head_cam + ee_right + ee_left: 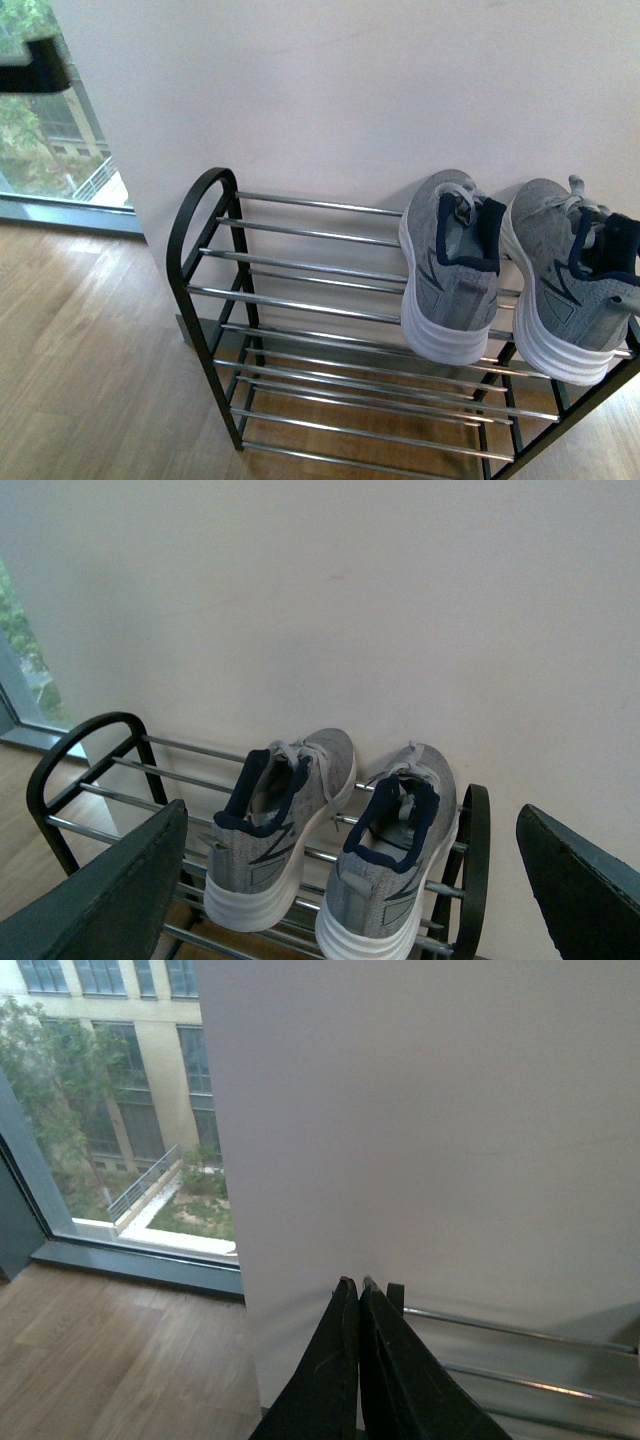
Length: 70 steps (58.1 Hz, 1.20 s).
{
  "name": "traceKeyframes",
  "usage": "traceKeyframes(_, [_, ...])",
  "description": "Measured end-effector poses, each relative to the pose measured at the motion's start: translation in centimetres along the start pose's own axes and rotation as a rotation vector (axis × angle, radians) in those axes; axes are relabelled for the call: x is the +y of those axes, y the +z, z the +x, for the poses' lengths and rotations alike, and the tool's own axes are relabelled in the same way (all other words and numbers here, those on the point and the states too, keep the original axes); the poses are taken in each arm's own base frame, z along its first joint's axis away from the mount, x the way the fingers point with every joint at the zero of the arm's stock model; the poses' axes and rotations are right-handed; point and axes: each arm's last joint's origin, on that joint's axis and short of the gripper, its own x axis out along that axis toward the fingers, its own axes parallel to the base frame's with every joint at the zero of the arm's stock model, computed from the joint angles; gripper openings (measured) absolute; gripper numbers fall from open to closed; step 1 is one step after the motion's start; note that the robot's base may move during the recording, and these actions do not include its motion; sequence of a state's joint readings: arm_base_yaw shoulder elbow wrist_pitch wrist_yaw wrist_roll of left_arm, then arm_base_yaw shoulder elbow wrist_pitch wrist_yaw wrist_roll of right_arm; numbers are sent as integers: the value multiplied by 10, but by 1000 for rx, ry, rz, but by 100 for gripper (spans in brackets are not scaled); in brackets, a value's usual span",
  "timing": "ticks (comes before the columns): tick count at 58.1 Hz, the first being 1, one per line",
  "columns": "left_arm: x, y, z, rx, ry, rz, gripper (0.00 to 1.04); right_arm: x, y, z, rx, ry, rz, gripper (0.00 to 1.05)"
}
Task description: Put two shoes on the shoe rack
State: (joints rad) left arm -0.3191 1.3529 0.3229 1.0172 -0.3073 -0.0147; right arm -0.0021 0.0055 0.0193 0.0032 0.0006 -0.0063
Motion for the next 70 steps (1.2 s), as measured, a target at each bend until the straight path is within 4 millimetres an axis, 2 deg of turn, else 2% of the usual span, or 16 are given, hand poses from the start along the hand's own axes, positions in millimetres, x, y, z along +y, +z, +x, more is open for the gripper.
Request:
traceKeyframes(19, [34, -8, -40, 0, 2, 2, 1, 0, 0, 0, 0, 0, 0, 95])
traceKeyframes(25, [42, -16, -51, -7, 8, 0, 1, 0, 0, 0, 0, 0, 0, 95])
traceKeyframes(44, [54, -17, -74, -1, 6, 1, 1, 0, 0, 0, 0, 0, 0, 95])
traceKeyframes(51, [63, -17, -82, -2, 10, 1, 1, 0, 0, 0, 0, 0, 0, 95])
traceKeyframes(70, [64, -12, -98, -20, 9, 2, 1, 0, 0, 0, 0, 0, 0, 95])
